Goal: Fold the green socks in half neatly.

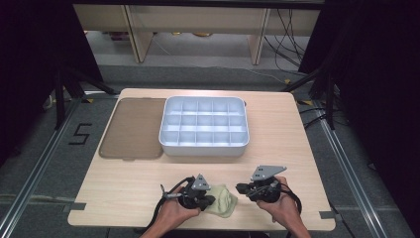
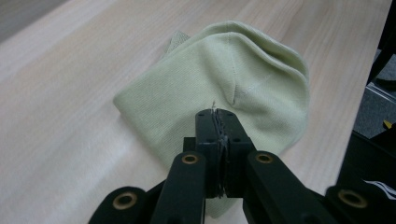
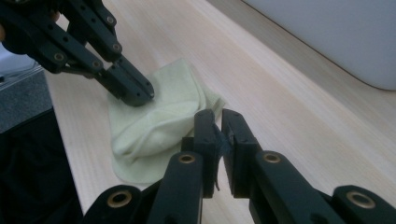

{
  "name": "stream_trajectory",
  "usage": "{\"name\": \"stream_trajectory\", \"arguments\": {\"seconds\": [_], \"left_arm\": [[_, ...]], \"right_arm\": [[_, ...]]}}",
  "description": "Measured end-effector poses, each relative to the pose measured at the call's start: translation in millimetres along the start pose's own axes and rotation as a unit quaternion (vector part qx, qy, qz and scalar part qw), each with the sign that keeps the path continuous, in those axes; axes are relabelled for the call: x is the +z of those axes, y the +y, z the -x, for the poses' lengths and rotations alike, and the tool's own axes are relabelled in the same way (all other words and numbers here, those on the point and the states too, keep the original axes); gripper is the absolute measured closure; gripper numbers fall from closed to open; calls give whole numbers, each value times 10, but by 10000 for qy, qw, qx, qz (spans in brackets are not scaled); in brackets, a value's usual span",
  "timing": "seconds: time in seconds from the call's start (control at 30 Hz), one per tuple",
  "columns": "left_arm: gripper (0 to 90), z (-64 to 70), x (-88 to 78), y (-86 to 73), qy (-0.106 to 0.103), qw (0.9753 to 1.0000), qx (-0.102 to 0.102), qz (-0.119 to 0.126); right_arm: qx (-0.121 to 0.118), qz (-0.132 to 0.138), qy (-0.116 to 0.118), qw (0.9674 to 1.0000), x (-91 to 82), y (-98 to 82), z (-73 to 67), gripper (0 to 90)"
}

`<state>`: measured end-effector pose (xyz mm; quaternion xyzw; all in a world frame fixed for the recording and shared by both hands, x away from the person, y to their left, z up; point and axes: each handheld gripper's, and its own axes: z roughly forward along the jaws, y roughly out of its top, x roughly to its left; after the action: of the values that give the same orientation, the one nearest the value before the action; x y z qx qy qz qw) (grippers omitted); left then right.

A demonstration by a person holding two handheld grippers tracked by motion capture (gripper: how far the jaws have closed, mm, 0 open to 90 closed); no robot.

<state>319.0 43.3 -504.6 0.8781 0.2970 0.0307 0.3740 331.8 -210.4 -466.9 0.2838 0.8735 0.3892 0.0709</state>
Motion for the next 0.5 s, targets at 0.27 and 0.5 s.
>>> {"name": "stream_trajectory", "arguments": {"seconds": [0.27,0.5], "left_arm": [[874,13,-12,-35,13,10000,-57,64],[868,23,-14,-48,38,9999,-103,100]], "right_arm": [[-55,130,250,9996,45,73,-179,863],[-195,39,453,9988,221,99,-285,868]]}}
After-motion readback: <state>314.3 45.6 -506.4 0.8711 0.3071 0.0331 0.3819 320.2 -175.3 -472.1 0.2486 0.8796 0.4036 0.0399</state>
